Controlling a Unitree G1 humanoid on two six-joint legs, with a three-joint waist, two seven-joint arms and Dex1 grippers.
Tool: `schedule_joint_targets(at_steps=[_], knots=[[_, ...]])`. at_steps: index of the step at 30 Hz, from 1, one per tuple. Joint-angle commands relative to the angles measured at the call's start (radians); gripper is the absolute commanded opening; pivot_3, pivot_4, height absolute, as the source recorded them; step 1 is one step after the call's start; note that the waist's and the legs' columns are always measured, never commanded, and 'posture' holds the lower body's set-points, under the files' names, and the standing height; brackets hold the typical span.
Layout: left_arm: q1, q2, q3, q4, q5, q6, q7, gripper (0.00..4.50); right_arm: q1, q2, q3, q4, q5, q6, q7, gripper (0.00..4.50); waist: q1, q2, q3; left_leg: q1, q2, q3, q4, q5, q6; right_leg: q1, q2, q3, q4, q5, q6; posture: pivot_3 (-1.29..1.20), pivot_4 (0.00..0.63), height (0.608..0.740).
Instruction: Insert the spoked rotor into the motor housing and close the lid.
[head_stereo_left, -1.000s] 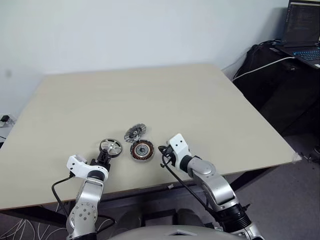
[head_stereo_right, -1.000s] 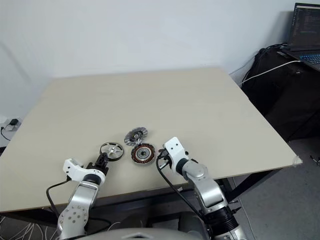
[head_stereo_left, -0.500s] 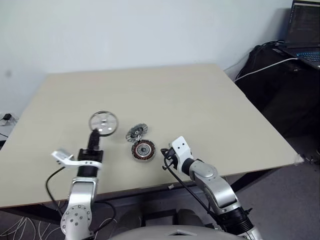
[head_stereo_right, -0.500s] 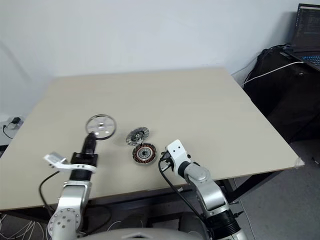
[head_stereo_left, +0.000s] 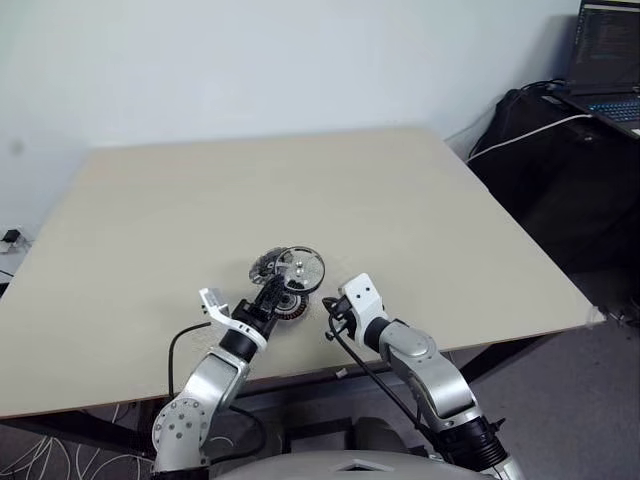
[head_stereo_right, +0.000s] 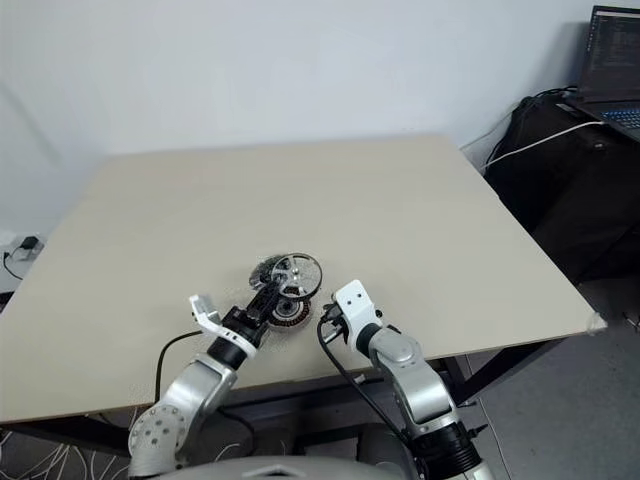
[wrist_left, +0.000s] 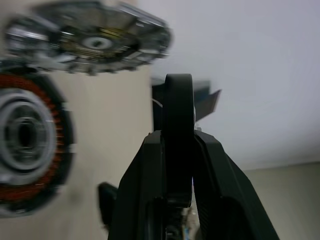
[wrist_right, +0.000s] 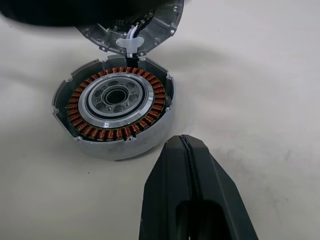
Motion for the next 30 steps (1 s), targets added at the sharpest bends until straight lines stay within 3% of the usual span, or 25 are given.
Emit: schedule_joint_targets(at_steps=[1,30], knots=[[-0.011,-0.006,0.011,0.008,0.027,0.016,0.045,0.4,-0.012,0.004,-0.011,-0.048,0.011,-0.002,-0.003,0.0,0.003,0.0,0.0,0.0,0.0,0.0,0.0,0.0,0.0,0.0,0.0,0.0,0.0,0.0,0.0,0.0,0.0,0.74],[-0.04,-0.035,0.091,0.125,0.083,0.064,0.001,0.4,-0.016,0.005,-0.007,-0.047,0.009,-0.004,-0.005,0.0,0.009,0.0,0.0,0.0,0.0,0.0,0.0,-0.002,-0.004,0.0,0.0,0.0,0.0,0.0,0.0,0.0,0.0,0.74]])
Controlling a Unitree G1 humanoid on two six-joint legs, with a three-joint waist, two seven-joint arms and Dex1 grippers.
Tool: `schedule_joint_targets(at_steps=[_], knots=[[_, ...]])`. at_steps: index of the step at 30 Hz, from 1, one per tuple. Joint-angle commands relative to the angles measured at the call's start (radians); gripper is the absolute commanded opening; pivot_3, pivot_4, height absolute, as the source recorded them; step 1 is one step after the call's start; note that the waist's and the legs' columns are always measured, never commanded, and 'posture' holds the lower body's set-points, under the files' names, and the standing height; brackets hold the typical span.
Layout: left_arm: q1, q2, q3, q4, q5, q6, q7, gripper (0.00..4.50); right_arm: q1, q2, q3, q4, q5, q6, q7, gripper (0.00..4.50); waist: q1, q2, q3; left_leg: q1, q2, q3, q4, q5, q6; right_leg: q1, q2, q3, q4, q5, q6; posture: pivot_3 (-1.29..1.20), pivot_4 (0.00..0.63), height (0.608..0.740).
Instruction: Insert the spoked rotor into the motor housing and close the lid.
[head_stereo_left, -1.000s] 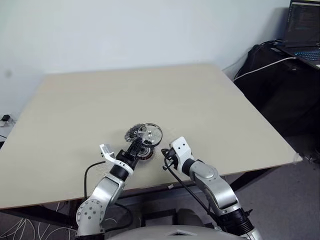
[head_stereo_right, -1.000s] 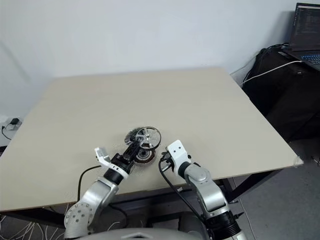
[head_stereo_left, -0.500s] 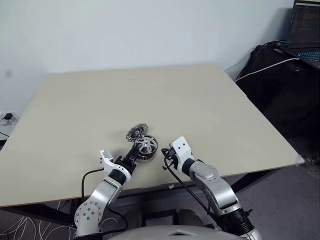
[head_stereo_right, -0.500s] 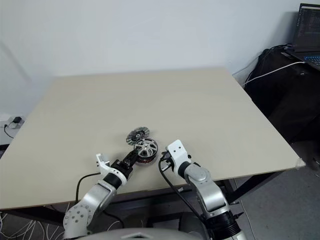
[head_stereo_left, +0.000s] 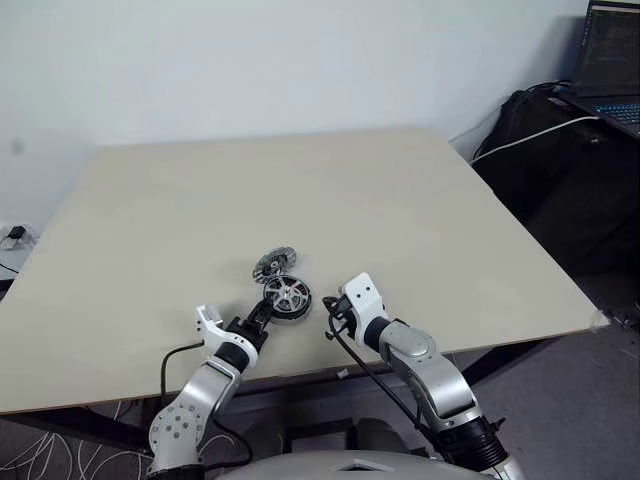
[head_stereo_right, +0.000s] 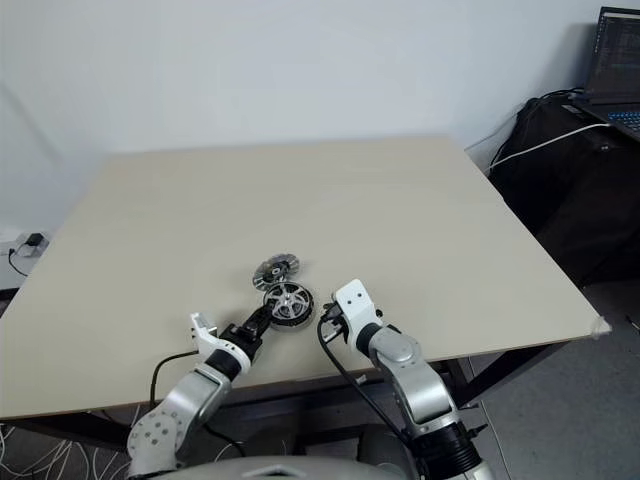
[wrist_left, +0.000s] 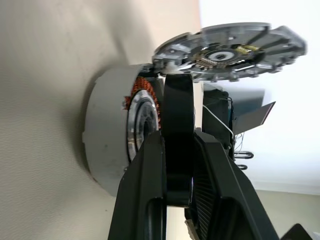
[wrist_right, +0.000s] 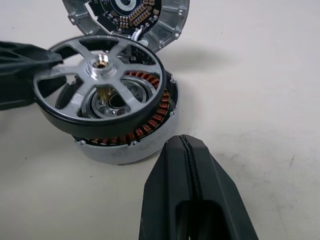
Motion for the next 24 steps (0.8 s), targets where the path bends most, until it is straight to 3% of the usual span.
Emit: schedule_joint_targets(at_steps=[1,7,17,24], knots=[[-0.029,-0.016,0.003,-0.009,0.008,0.011,-0.028,0.4,-0.016,0.005,-0.007,-0.044,0.008,-0.005,-0.003,0.0,0.0,0.0,0.0,0.0,0.0,0.0,0.0,0.0,0.0,0.0,0.0,0.0,0.0,0.0,0.0,0.0,0.0,0.74],[-0.038,-0.021,0.008,-0.001,0.02,0.015,-0.039,0.4,-0.017,0.002,-0.012,-0.044,0.008,-0.007,-0.003,0.0,0.0,0.0,0.0,0.0,0.0,0.0,0.0,0.0,0.0,0.0,0.0,0.0,0.0,0.0,0.0,0.0,0.0,0.74],[-0.009,-0.026,0.015,-0.051,0.025,0.009,-0.048,3.67,-0.02,0.001,-0.015,-0.041,0.009,-0.008,-0.004,0.0,0.0,0.0,0.0,0.0,0.0,0.0,0.0,0.0,0.0,0.0,0.0,0.0,0.0,0.0,0.0,0.0,0.0,0.74],[0.056,-0.024,0.019,-0.125,0.035,-0.014,-0.061,3.67,-0.023,0.0,-0.016,-0.036,0.009,-0.009,-0.003,0.0,-0.001,0.0,0.0,0.0,0.0,0.0,-0.001,0.0,0.0,-0.001,0.0,0.0,0.0,0.0,-0.001,0.0,0.0,0.74]])
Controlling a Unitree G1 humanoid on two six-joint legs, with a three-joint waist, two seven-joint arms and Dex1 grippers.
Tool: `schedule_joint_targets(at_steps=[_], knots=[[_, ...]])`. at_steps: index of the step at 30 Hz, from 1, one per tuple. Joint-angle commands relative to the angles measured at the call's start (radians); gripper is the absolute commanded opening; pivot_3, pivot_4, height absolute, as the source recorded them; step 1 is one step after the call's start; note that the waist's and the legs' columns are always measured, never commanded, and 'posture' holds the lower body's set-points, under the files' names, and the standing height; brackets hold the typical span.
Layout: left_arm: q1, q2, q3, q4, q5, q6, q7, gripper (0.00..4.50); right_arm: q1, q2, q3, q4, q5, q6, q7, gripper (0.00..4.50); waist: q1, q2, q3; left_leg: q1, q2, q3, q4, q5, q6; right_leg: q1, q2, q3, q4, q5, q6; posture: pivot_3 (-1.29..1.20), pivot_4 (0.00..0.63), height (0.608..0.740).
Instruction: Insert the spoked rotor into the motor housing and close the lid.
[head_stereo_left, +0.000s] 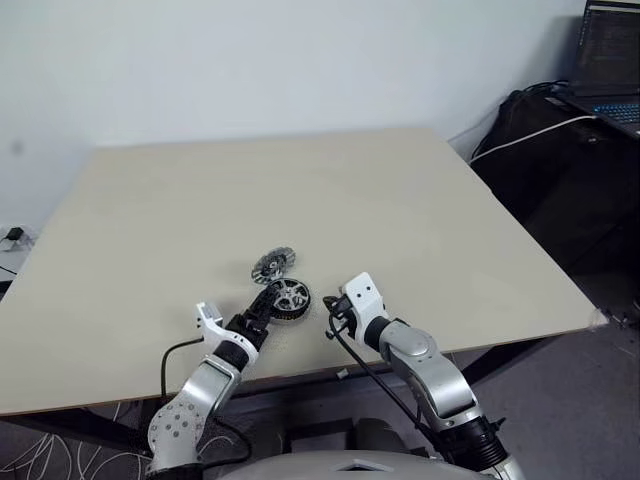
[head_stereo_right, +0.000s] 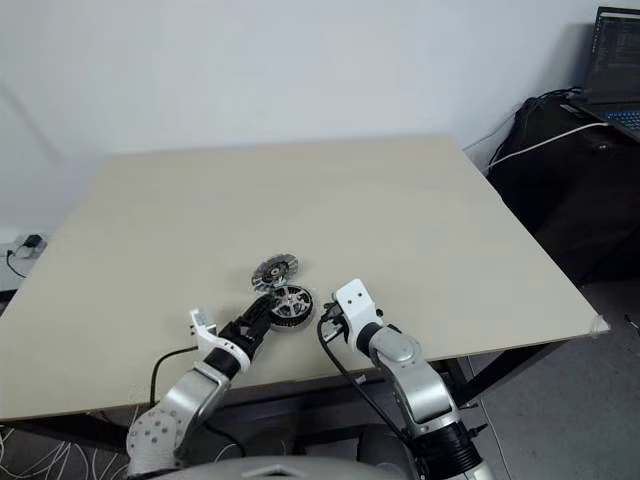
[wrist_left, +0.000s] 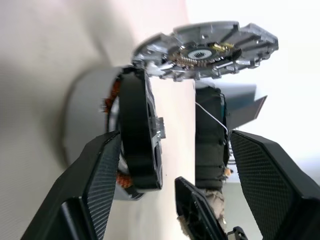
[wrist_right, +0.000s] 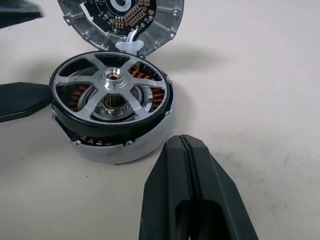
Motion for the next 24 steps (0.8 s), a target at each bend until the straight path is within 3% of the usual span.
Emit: schedule_joint_targets(at_steps=[1,7,16,19,24], knots=[[0.021,-0.022,0.004,-0.072,0.01,-0.021,-0.014,3.67,-0.021,0.002,-0.012,-0.035,0.008,-0.009,-0.001,0.0,0.001,0.0,0.0,0.0,0.0,0.0,0.0,0.0,0.0,0.0,0.0,0.0,0.0,0.0,0.0,0.0,0.0,0.74],[0.067,-0.007,0.009,-0.122,0.048,-0.058,-0.056,3.67,-0.024,0.001,-0.009,-0.032,0.008,-0.012,0.004,0.0,0.001,0.0,0.001,0.0,0.0,0.0,0.0,0.0,0.0,0.0,-0.001,0.0,0.0,0.0,0.0,0.0,0.0,0.74],[0.133,0.103,-0.166,-0.074,0.775,-0.473,-0.105,3.67,-0.094,0.055,0.03,-0.001,0.015,-0.021,0.021,0.0,0.001,0.003,0.002,0.0,0.0,0.001,-0.001,0.0,-0.001,0.0,0.0,0.0,0.0,0.0,0.0,0.0,0.0,0.74],[0.144,0.14,-0.22,-0.025,0.907,-0.531,-0.128,3.06,-0.153,0.085,0.064,0.054,0.0,-0.035,0.031,0.0,0.001,0.003,0.003,0.0,0.0,0.001,-0.001,0.0,-0.001,-0.001,0.0,0.0,0.0,0.0,0.0,0.0,0.0,0.74],[0.148,0.161,-0.268,0.034,1.055,-0.63,-0.139,1.42,-0.245,0.119,0.105,0.178,-0.038,-0.048,0.021,0.0,0.001,0.004,0.003,0.0,0.0,0.0,-0.002,0.0,-0.001,-0.001,0.0,0.0,0.0,0.0,0.0,0.0,0.0,0.74]])
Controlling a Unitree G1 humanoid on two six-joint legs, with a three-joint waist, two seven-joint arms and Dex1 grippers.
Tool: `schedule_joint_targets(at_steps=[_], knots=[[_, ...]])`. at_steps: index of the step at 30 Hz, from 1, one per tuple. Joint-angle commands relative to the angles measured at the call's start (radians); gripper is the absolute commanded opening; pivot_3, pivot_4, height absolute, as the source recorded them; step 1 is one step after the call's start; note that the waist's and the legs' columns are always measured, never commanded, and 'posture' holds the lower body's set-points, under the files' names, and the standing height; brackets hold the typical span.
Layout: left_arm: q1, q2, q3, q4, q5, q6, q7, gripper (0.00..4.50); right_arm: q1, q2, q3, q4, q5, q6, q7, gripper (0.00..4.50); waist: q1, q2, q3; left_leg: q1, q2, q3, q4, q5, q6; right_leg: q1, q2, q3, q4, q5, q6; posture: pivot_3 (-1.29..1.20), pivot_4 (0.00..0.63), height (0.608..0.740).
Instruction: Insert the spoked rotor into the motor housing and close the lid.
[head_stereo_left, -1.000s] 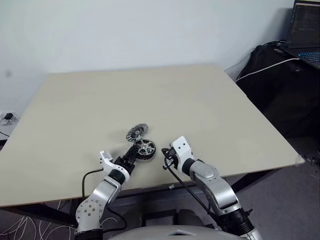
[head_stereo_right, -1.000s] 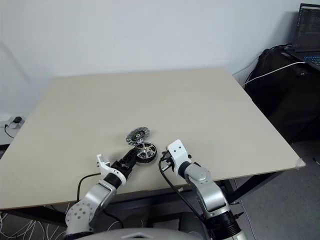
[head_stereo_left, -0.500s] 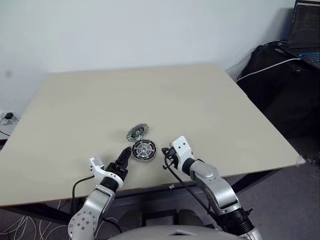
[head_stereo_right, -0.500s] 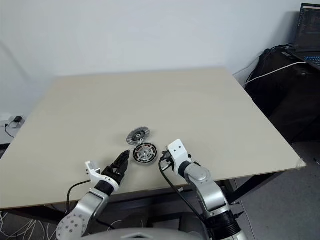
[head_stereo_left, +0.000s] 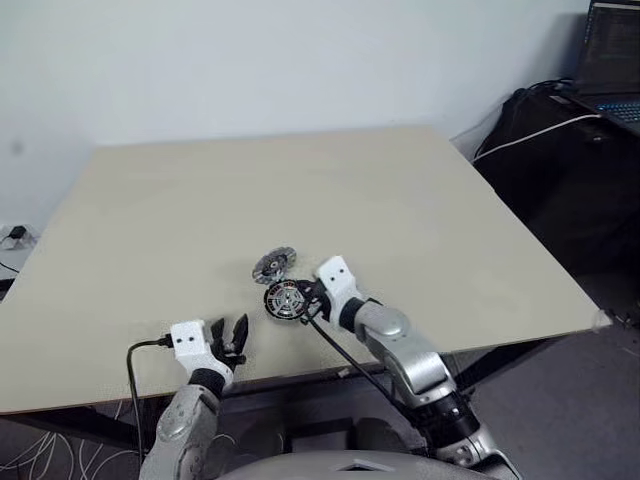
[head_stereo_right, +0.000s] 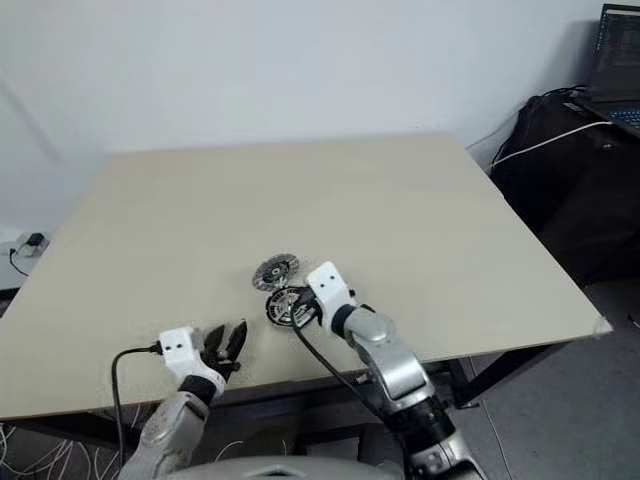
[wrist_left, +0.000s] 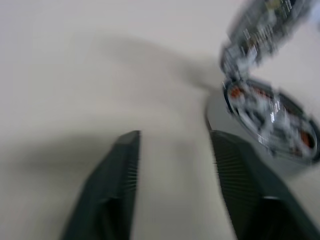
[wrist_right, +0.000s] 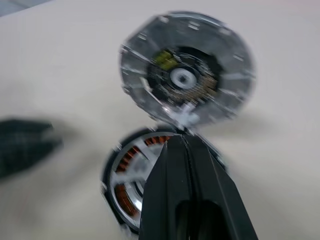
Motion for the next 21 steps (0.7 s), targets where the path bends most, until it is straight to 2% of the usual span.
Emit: schedule_joint_targets(at_steps=[1,4,5,9,15,18,21], knots=[[-0.011,0.016,-0.028,0.028,0.096,-0.099,-0.024,1.02,-0.069,0.027,0.021,0.073,-0.031,-0.028,-0.008,0.0,0.0,0.0,0.0,0.0,0.0,0.0,0.0,0.0,0.0,0.0,0.0,0.0,0.0,0.0,0.0,0.0,0.0,0.74],[-0.013,0.016,-0.03,0.052,0.124,-0.138,-0.034,0.08,-0.105,0.045,0.026,0.126,-0.039,-0.04,-0.008,0.0,-0.001,0.001,0.0,0.0,0.0,0.0,-0.001,0.0,0.0,-0.001,0.0,0.0,0.001,0.0,0.0,0.0,0.0,0.74],[-0.014,0.018,-0.03,0.061,0.142,-0.167,-0.033,0.02,-0.119,0.051,0.027,0.147,-0.043,-0.045,-0.009,0.0,-0.002,0.001,0.0,0.0,0.0,0.0,-0.001,0.0,0.0,-0.001,0.0,0.0,0.001,0.0,0.0,0.0,0.0,0.74],[-0.018,0.035,-0.044,0.094,0.205,-0.243,-0.049,0.02,-0.157,0.066,0.024,0.228,-0.052,-0.052,-0.008,0.0,-0.003,0.002,0.0,0.0,0.0,0.0,-0.001,0.001,0.001,-0.002,0.0,0.0,0.001,0.001,0.0,0.0,0.0,0.74],[-0.032,0.027,-0.034,0.134,0.199,-0.271,-0.078,0.02,-0.162,0.056,0.049,0.345,-0.102,-0.02,-0.013,0.0,-0.005,0.005,-0.002,0.0,0.0,0.0,-0.001,0.002,0.003,-0.002,0.0,0.0,0.001,0.003,-0.002,0.0,0.0,0.74],[-0.038,0.026,-0.033,0.147,0.19,-0.276,-0.098,0.02,-0.146,0.043,0.049,0.331,-0.108,-0.027,-0.004,0.0,-0.006,0.009,-0.006,0.001,0.0,-0.001,-0.001,0.002,0.003,-0.001,0.0,0.0,0.002,0.002,0.0,0.0,0.0,0.74],[-0.041,0.021,-0.034,0.138,0.192,-0.273,-0.103,0.02,-0.144,0.019,0.045,0.23,-0.082,-0.057,0.055,0.0,-0.008,0.009,-0.007,0.002,0.0,0.0,-0.001,0.002,0.003,0.001,0.0,-0.001,0.002,0.001,0.001,0.0,0.0,0.74]])
